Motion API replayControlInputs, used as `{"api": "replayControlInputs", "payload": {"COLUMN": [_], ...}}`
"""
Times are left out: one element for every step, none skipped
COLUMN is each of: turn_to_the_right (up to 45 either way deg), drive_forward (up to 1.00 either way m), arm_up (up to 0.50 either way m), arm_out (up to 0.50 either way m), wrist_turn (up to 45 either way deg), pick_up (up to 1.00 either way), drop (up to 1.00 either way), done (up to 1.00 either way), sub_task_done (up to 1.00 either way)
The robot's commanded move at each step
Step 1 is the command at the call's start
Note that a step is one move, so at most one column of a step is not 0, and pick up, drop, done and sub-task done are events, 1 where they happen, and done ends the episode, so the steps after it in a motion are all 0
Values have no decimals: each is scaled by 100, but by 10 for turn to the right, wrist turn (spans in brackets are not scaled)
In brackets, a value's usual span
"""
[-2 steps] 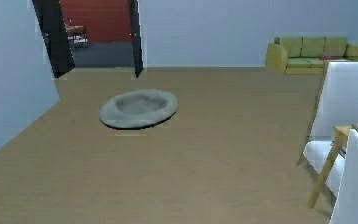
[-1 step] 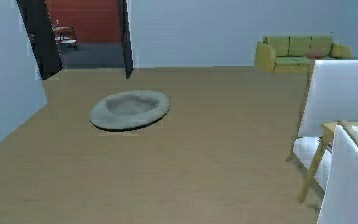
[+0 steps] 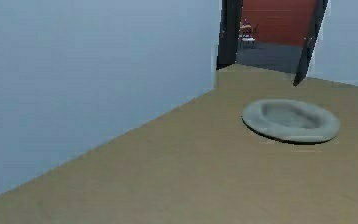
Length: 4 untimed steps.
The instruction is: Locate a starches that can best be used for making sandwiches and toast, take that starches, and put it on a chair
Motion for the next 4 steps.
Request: {"api": "replayControlInputs", "payload": {"turn_to_the_right": [-450,-450,-120,0], "drive_forward": [0,0,0,10], "arm_up": [0,0,0,0], "arm_out": [0,0,0,0], "wrist_turn": [0,0,0,0], "pick_up": [0,0,0,0], "drop": [0,0,0,0], "done": [0,0,0,0], "sub_task_done": [0,0,0,0]}}
